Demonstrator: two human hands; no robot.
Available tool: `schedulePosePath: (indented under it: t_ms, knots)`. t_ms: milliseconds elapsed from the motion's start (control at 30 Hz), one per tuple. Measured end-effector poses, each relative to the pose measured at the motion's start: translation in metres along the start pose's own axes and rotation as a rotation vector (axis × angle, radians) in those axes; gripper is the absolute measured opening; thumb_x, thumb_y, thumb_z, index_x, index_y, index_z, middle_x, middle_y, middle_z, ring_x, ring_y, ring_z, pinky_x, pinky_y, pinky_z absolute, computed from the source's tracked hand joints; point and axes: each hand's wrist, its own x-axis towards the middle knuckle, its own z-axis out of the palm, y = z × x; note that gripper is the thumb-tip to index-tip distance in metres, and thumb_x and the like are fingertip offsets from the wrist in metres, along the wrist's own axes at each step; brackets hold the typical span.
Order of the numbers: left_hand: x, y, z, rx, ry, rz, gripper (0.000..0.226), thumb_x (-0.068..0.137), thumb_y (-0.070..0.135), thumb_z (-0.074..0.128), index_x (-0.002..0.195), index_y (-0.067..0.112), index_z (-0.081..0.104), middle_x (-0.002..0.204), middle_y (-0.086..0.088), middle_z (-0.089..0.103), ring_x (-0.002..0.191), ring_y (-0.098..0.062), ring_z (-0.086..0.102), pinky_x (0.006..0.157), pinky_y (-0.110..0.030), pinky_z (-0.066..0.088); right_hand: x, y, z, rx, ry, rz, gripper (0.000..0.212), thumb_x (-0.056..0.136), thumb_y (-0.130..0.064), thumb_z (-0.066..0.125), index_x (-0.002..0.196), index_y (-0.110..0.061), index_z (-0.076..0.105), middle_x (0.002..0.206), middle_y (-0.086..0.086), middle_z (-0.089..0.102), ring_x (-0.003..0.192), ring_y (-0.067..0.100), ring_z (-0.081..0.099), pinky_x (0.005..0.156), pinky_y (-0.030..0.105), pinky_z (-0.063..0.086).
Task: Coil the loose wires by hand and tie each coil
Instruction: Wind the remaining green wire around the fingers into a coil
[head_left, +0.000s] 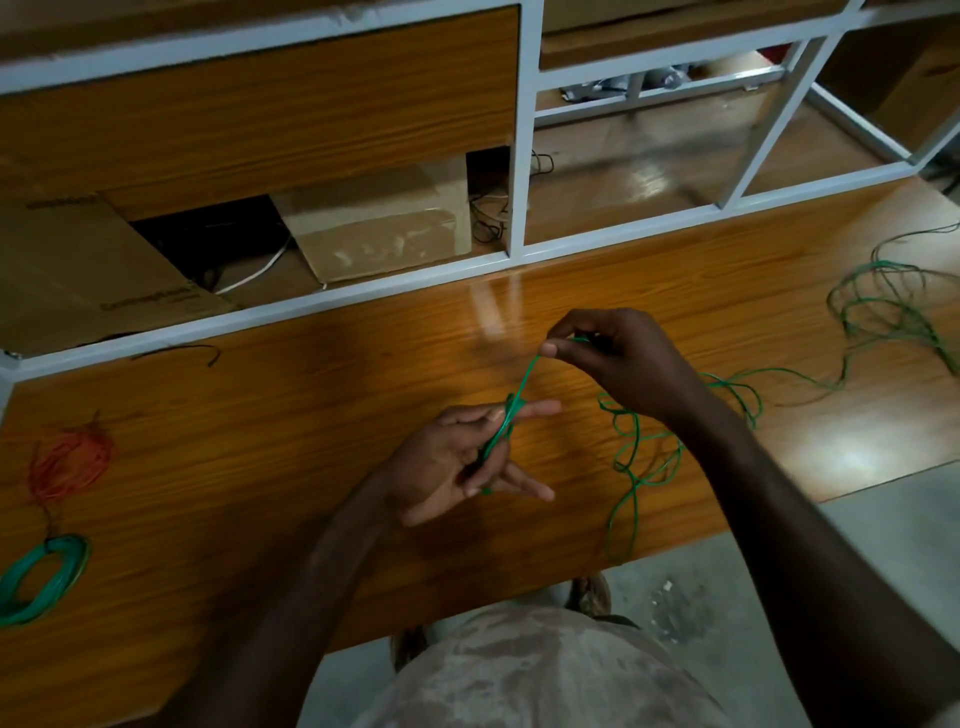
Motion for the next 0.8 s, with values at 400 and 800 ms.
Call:
schedulePosePath:
  t_ms: [400,800]
  knots:
    - [-0.003,0.034,0.016,-0.468,-0.055,0.362,0.057,0.114,0.034,0.017,0.167,0.014,0.029,0.053,-0.006,0.055,0.114,-0.037,0.074,0.117,-0.080,0.024,-0.017,0.010,0.044,0.311,-0.085,0.064,0.020,0.111,-0.017,0.057,0.120,-0.009,0.074,0.082,-0.010,0.074,0.067,-0.001,0.059,0.061,0.024,0.048]
    - [0.019,0.050,0.021,-0.288,0.223,0.389,0.053,0.117,0.033,0.017,0.167,0.018,0.029,0.061,-0.004,0.058,0.137,-0.043,0.059,0.118,-0.076,0.029,-0.066,-0.023,0.056,0.489,-0.550,0.157,0.034,0.113,-0.023,0.053,0.143,-0.027,0.068,0.066,0.009,0.042,0.058,0.019,0.036,0.050,0.027,0.034]
